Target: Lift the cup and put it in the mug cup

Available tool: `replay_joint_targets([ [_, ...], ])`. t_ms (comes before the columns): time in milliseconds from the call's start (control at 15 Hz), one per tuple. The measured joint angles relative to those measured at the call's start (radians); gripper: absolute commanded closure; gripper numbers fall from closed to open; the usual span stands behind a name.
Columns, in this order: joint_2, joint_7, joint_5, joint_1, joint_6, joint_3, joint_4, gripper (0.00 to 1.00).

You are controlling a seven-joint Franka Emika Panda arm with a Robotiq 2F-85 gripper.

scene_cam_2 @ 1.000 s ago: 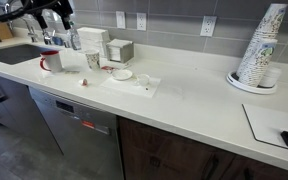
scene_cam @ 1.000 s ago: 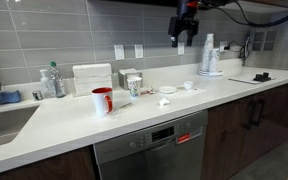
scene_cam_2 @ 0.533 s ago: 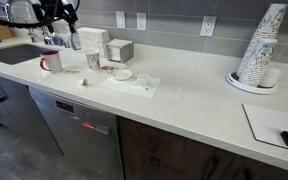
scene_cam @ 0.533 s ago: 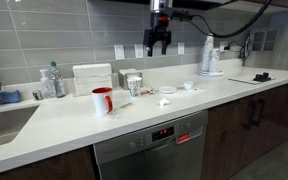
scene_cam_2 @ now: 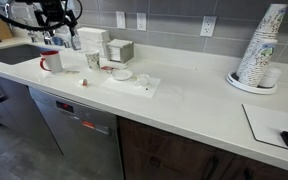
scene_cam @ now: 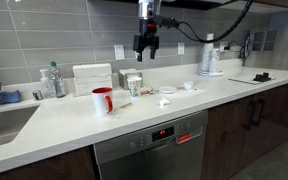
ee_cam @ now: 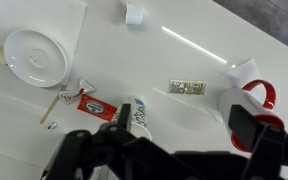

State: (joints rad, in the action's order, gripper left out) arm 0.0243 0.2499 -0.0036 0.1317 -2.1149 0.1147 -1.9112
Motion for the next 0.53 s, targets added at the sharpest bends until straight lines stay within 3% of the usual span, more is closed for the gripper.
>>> replay_joint_targets([
  [533,0.037,0.063,0.001,0.000,-0.032,0.002,0.025,0.00],
])
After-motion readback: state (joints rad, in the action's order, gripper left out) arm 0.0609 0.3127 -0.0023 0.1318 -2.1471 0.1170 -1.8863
